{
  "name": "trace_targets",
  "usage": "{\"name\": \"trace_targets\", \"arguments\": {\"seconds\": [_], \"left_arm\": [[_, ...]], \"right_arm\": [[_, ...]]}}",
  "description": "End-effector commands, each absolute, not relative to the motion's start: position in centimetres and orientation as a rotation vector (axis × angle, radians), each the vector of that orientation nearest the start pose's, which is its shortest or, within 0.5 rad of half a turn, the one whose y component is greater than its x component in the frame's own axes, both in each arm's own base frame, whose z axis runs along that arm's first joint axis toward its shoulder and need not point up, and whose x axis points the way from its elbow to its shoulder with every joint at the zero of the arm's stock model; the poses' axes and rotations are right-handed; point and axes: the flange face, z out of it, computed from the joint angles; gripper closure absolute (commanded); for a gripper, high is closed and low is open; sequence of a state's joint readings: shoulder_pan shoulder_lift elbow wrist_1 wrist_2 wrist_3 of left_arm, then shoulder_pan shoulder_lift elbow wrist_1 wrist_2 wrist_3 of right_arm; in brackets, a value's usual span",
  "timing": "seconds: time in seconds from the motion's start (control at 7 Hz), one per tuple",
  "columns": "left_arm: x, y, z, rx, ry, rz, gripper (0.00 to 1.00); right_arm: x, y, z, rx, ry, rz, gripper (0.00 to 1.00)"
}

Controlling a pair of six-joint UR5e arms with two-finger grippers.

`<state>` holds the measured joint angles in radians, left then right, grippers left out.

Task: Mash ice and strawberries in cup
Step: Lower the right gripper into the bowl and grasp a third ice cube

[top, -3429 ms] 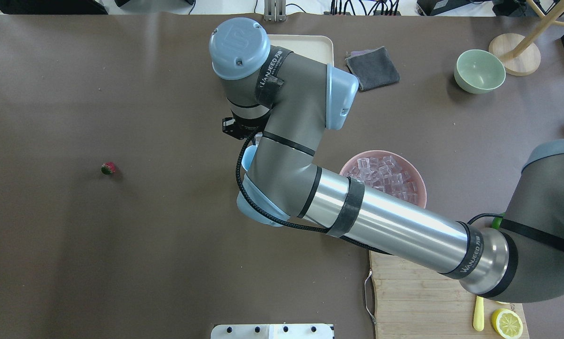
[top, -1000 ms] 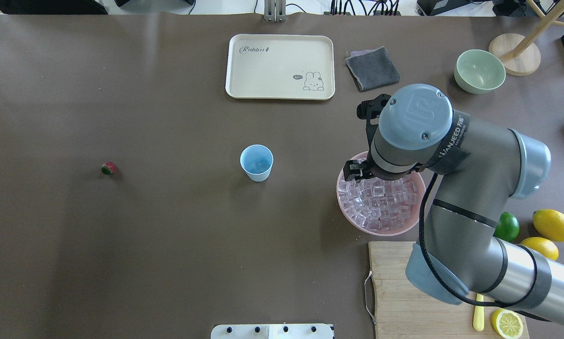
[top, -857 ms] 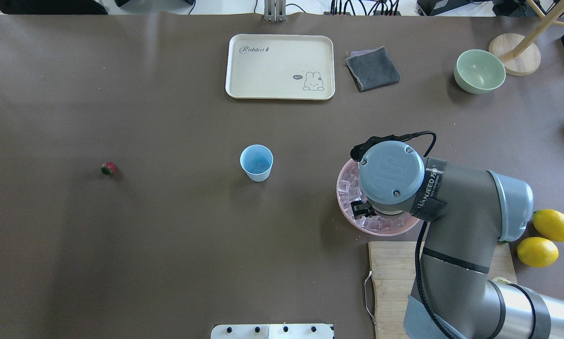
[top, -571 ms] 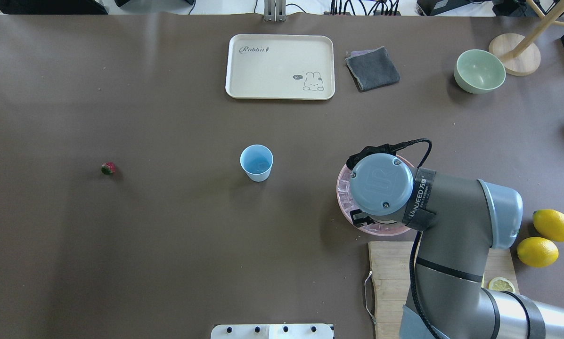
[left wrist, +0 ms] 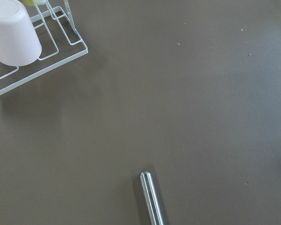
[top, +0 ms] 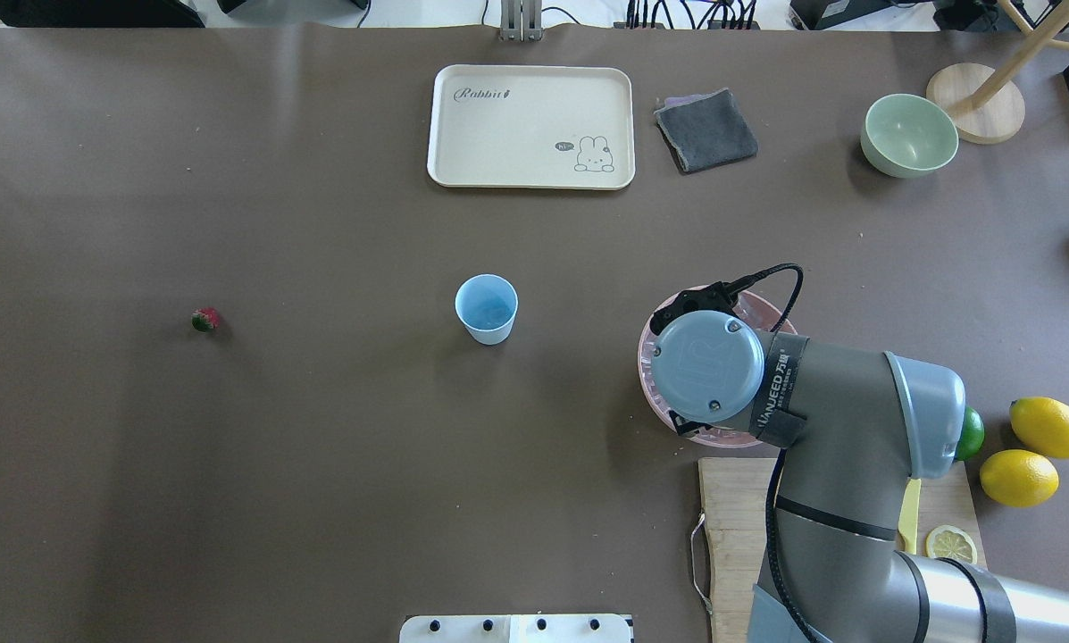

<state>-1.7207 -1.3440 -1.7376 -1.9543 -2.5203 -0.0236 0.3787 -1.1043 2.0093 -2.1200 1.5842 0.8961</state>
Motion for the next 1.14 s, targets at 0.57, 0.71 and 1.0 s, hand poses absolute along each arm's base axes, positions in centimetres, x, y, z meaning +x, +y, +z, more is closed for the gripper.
{"name": "trace_targets", "arguments": {"seconds": [0.57,0.71,1.0], "left_arm": [[-11.3,-39.8,62.3,0.358,0.919,-0.003,0.01],[-11.3,-39.8,62.3,0.358,0.919,-0.003,0.01],[-11.2,-39.6,62.4,0.357,0.919,-0.004,0.01]], "right_arm": [[-48.6,-33.1,30.1,0.186,-0.273,-0.365,0.25],[-48.2,-33.7,30.0,0.186,-0.274,-0.354,0.28],[-47.2,-35.0,30.0,0.189,-0.276,-0.36,0.28]]}}
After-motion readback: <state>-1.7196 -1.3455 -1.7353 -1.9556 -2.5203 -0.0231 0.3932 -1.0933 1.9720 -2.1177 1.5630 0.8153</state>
